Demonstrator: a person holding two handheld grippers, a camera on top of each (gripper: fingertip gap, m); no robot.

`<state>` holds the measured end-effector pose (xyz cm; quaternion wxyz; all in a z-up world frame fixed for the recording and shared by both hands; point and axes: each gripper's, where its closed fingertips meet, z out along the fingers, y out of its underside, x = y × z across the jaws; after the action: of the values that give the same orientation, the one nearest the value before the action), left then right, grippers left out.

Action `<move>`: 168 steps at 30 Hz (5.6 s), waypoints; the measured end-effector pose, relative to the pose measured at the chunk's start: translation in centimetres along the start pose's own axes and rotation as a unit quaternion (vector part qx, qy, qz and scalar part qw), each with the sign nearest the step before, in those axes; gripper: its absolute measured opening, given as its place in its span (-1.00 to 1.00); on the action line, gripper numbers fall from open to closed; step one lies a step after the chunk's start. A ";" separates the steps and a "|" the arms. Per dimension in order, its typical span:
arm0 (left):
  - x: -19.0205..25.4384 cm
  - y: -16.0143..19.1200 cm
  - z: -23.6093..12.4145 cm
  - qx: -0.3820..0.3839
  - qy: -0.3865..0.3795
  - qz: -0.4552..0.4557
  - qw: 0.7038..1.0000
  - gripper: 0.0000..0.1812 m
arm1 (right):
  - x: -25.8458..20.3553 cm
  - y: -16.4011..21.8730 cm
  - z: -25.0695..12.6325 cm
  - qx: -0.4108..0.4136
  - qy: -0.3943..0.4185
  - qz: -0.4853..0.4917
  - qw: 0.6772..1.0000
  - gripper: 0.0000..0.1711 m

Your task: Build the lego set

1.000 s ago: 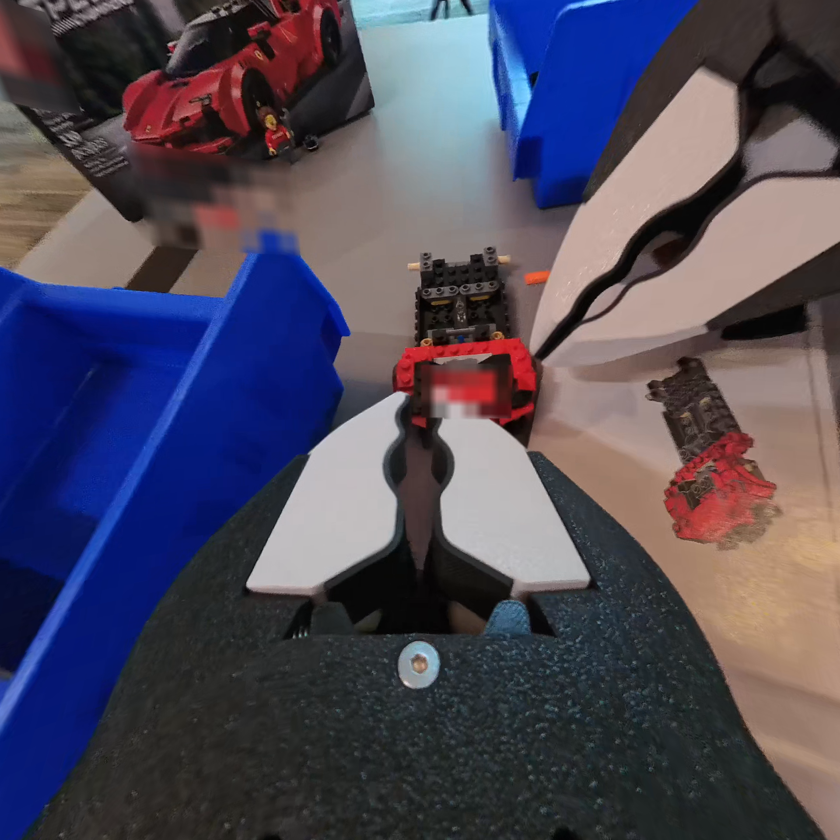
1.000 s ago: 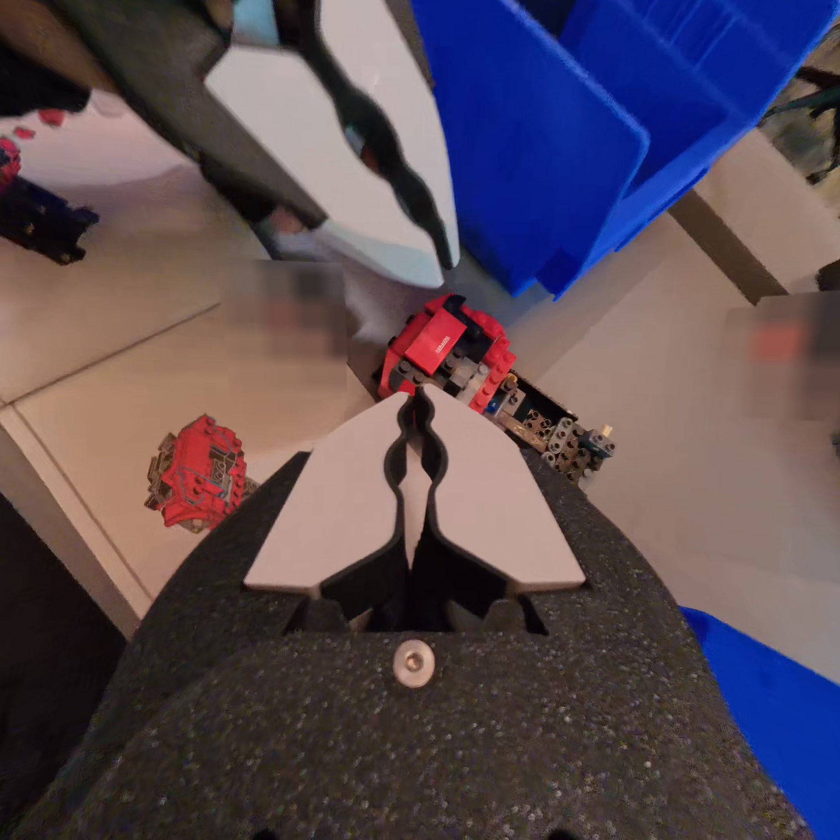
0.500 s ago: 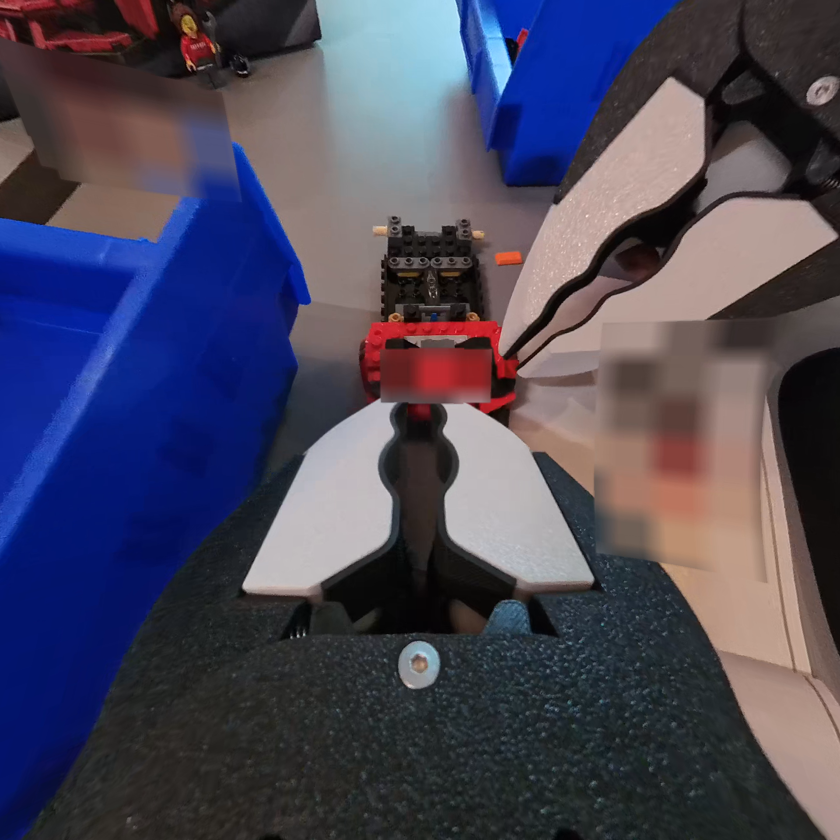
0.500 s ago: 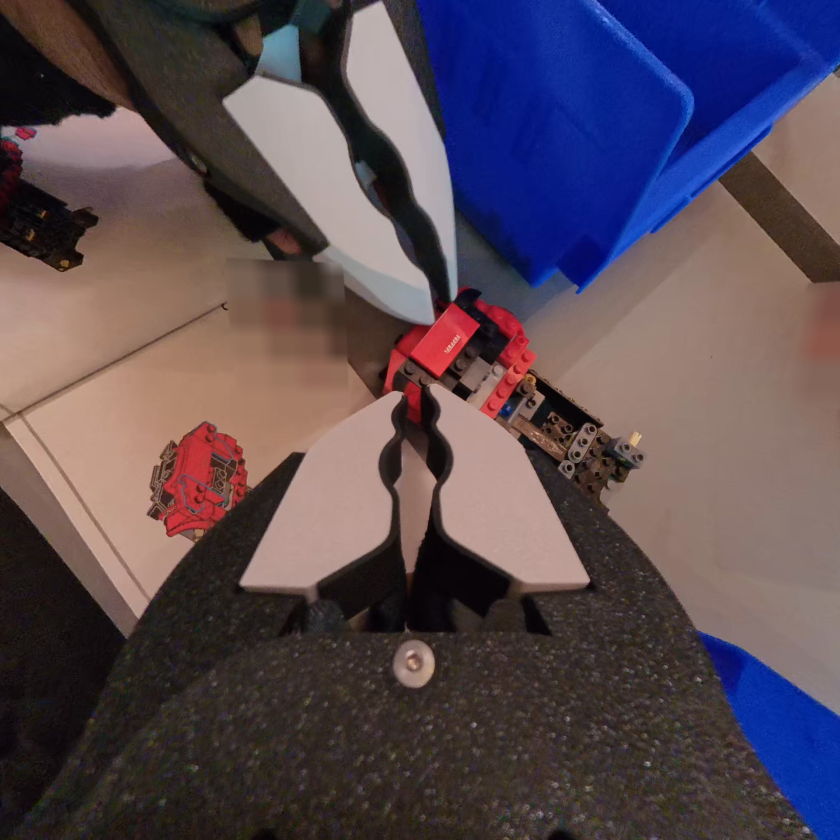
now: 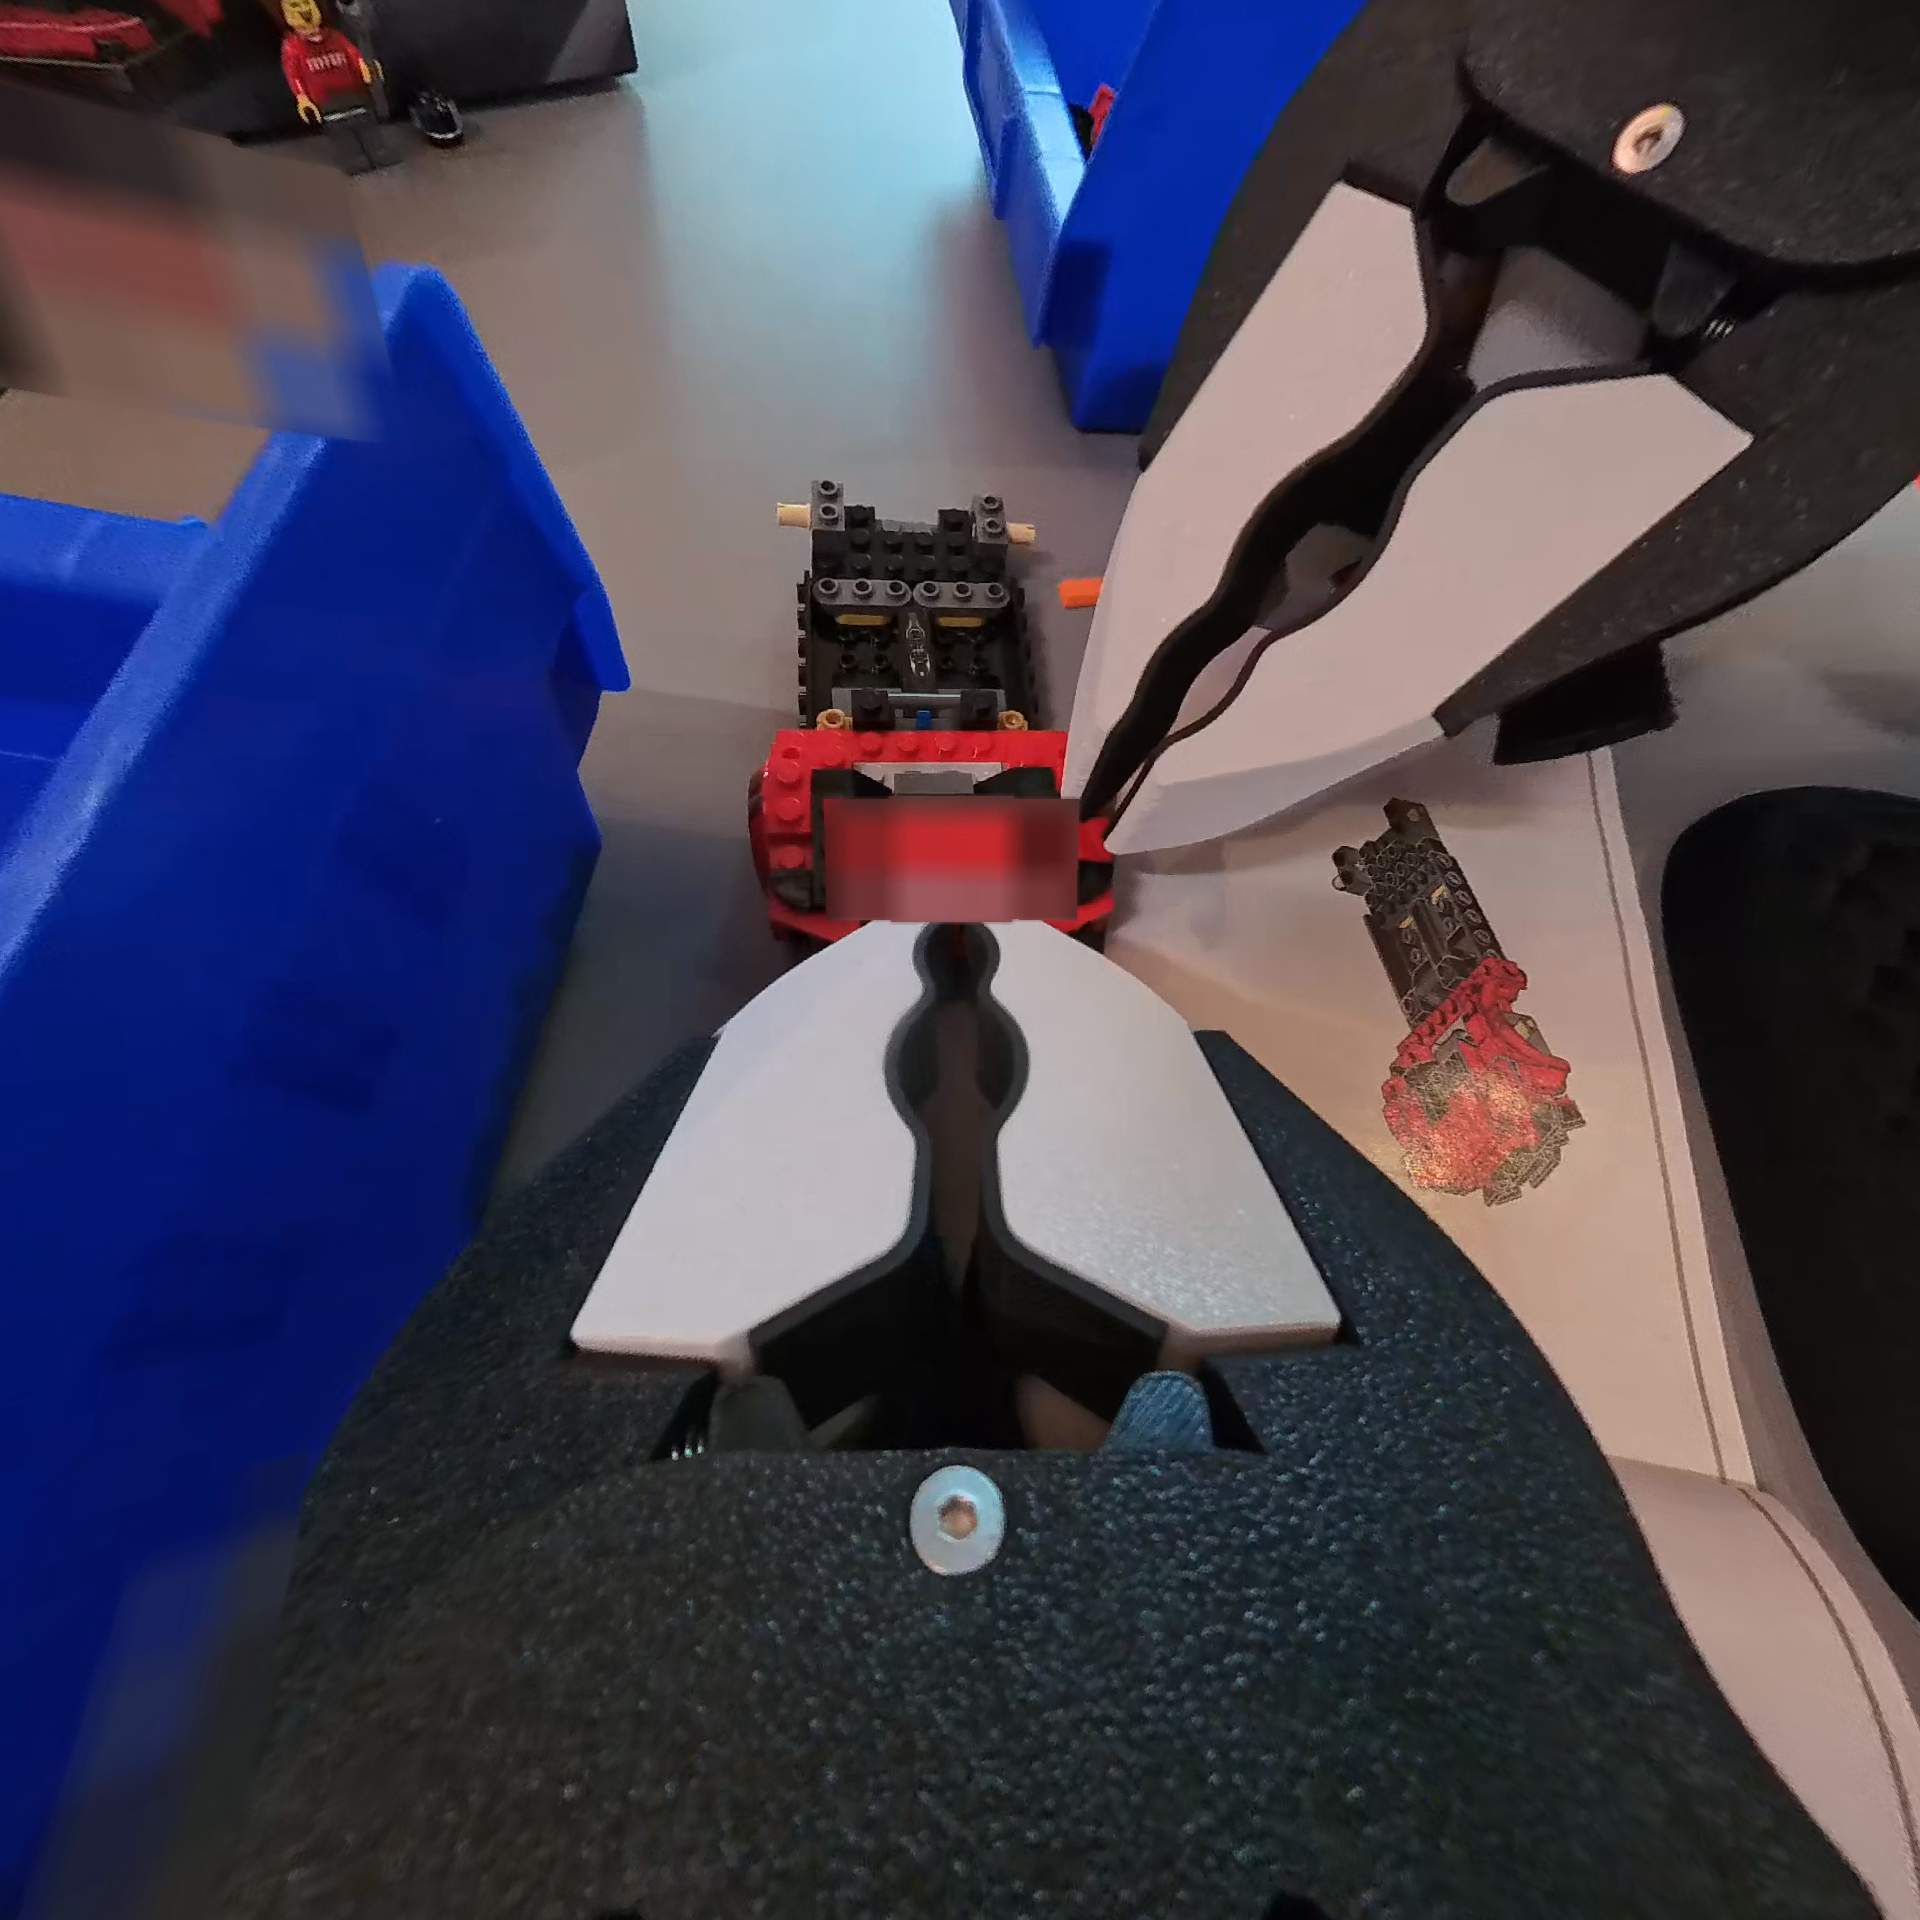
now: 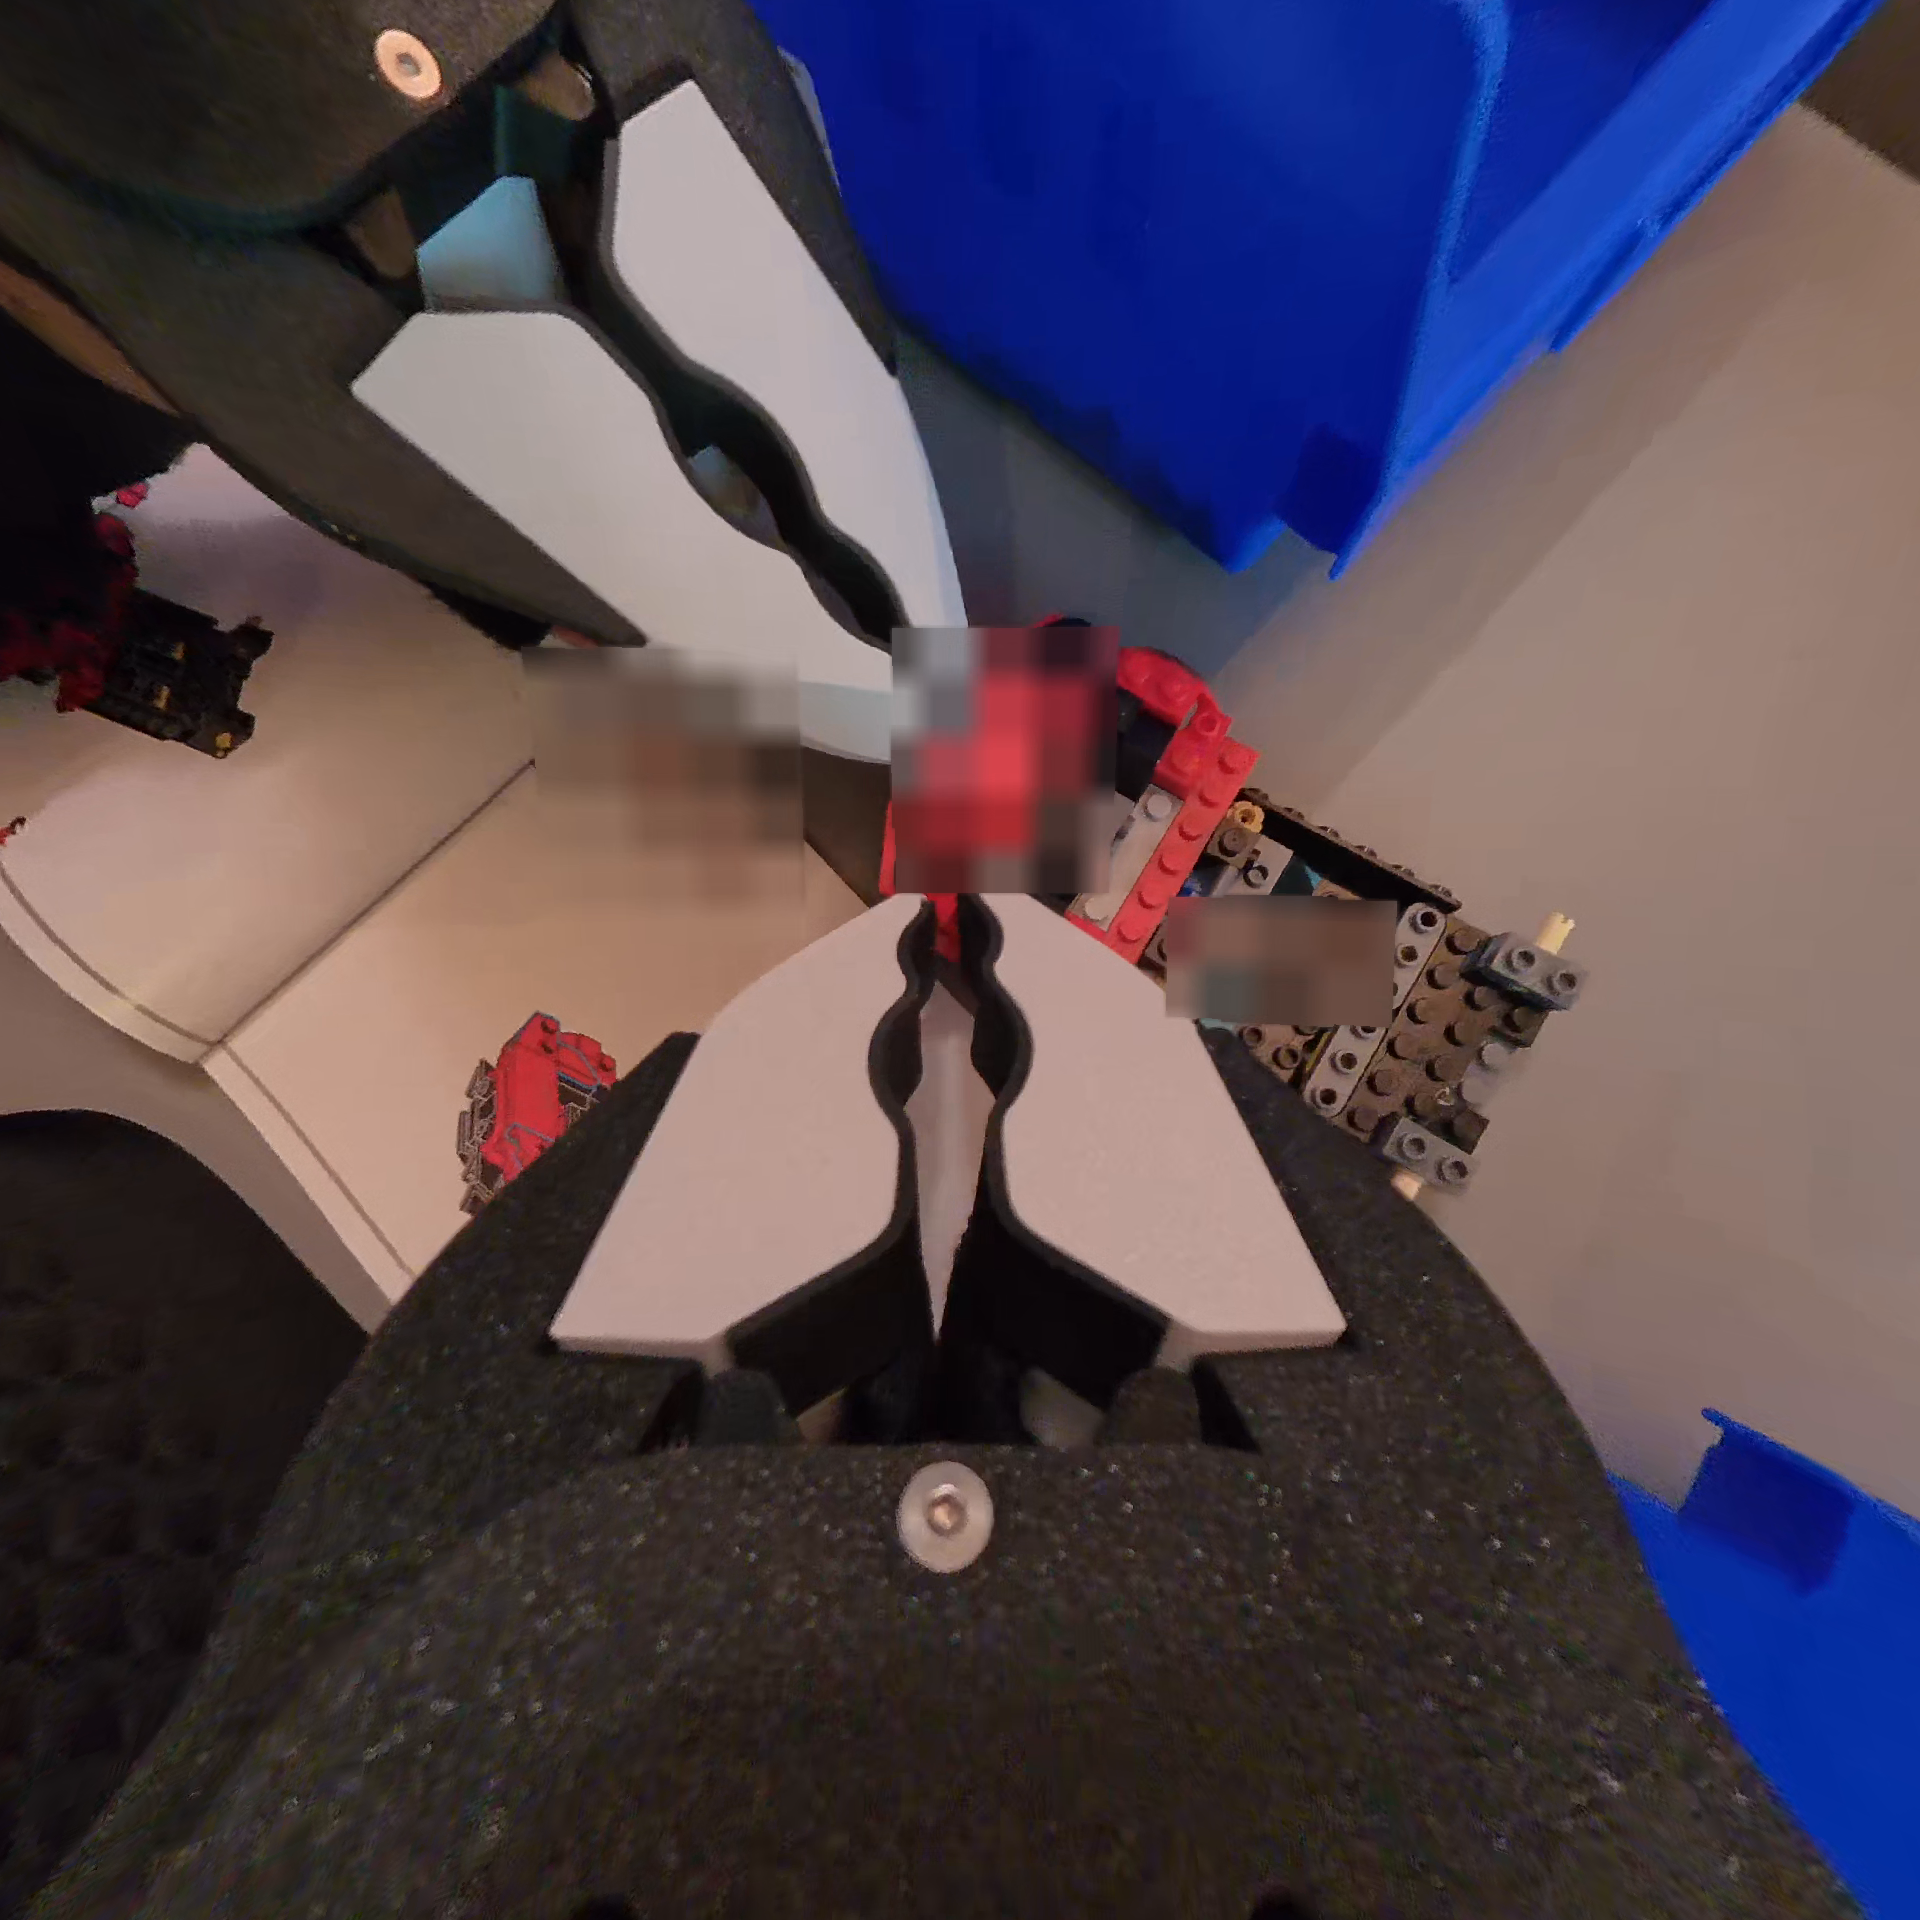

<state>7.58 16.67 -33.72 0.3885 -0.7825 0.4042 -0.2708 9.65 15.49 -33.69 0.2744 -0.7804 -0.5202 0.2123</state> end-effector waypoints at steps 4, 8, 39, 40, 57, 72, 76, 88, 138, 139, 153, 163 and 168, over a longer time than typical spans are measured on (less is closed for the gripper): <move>0.0 0.0 0.0 0.002 0.003 -0.003 1.000 -1.00 | 0.0 0.1 0.0 -0.025 0.001 0.004 1.000 -0.95; 0.0 0.0 0.0 0.002 0.004 -0.004 1.000 -1.00 | 0.1 0.1 0.0 -0.052 0.013 0.000 0.999 -0.95; -2.2 -4.2 3.7 -0.222 -0.041 -0.003 0.974 -0.99 | 0.6 -0.1 0.1 -0.036 0.003 0.019 0.999 -0.95; -2.1 -4.6 3.7 -0.204 -0.029 -0.016 0.978 -0.98 | 0.6 -0.1 0.1 -0.035 0.003 0.020 0.999 -0.95; -3.8 -1.9 4.9 -0.249 0.001 -0.023 0.968 -1.00 | 0.6 0.0 0.1 -0.029 0.001 0.026 0.999 -0.95; -2.2 -2.6 5.2 -0.242 0.043 -0.006 0.969 -1.00 | 0.6 -0.1 0.1 -0.033 0.005 0.024 0.999 -0.95; -2.4 -2.5 5.3 -0.238 0.041 0.000 0.970 -1.00 | 0.6 0.0 0.1 -0.035 0.005 0.023 0.999 -0.95; -3.4 -4.2 5.7 -0.195 0.020 0.017 0.980 -1.00 | 0.6 0.0 0.1 -0.039 0.007 0.022 0.999 -0.95; -2.9 -2.6 7.8 -0.237 0.028 0.025 0.971 -1.00 | 0.4 0.2 0.1 -0.129 0.047 0.028 0.990 -0.94; -2.9 -2.6 7.8 -0.235 0.027 0.025 0.971 -1.00 | 0.4 0.2 0.1 -0.135 0.050 0.024 0.989 -0.94; -2.9 -2.6 7.8 -0.234 0.034 0.033 0.971 -1.00 | 0.6 -0.9 -0.5 -0.058 0.027 0.022 0.998 -0.94; -2.9 -2.6 7.8 -0.238 0.037 0.031 0.970 -1.00 | 0.6 -0.3 -0.8 -0.046 0.012 0.025 0.999 -1.00; -2.9 -2.6 7.8 -0.240 0.039 0.030 0.970 -1.00 | 2.1 -0.3 -2.7 -0.010 0.039 0.043 0.998 -0.90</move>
<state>12.88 23.12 -36.19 0.1811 -0.8296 0.4950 -0.1842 11.89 16.95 -31.52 0.2775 -0.8127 -0.4766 0.1879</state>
